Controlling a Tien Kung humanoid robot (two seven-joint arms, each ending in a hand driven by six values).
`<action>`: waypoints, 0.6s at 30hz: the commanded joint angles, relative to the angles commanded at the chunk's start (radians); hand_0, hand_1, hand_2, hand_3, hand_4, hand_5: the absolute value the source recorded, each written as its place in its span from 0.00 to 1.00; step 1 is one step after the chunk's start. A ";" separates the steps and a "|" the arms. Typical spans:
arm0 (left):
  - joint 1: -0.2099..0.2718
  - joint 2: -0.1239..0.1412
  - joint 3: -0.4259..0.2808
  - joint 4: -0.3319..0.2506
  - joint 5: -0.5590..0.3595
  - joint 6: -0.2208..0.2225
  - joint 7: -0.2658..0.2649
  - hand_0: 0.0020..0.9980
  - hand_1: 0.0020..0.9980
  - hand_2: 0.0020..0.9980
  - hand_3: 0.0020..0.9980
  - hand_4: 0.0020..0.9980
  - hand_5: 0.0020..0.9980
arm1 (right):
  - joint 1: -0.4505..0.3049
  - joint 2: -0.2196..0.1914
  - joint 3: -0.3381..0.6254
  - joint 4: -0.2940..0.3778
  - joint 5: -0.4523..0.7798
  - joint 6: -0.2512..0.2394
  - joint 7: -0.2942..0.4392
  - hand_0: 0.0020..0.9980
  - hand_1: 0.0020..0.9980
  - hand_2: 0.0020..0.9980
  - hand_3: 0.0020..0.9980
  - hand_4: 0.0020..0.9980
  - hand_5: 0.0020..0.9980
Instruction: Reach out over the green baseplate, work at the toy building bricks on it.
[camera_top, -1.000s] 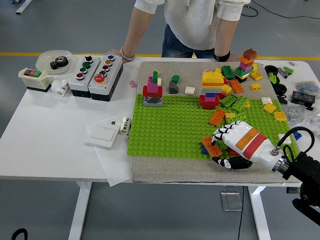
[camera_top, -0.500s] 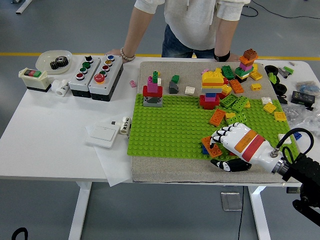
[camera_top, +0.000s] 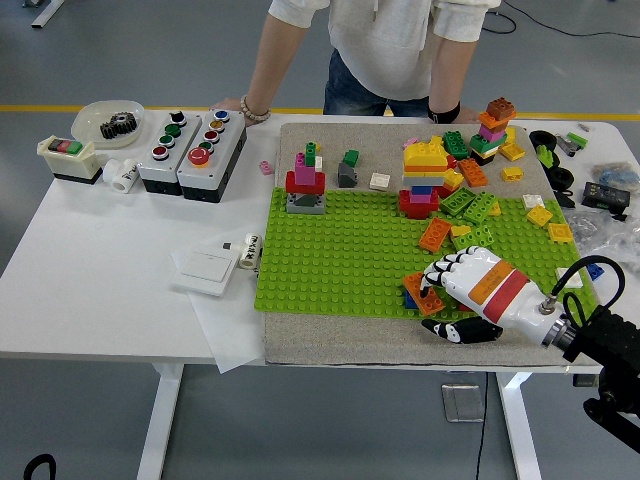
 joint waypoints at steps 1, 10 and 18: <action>0.000 0.000 0.000 0.000 0.001 0.000 0.000 0.63 0.65 0.69 0.61 0.67 0.66 | 0.000 0.001 -0.001 0.000 0.001 0.000 0.000 0.39 0.55 0.62 0.56 0.77 0.44; -0.001 0.000 0.000 0.000 0.001 -0.002 -0.001 0.63 0.65 0.69 0.61 0.67 0.66 | 0.003 0.006 -0.005 -0.001 0.006 0.001 0.002 0.38 0.53 0.61 0.57 0.77 0.44; -0.002 0.000 0.001 -0.001 -0.001 -0.002 -0.001 0.63 0.65 0.70 0.61 0.67 0.66 | 0.005 0.010 -0.006 -0.009 0.011 0.003 0.002 0.37 0.51 0.59 0.57 0.77 0.44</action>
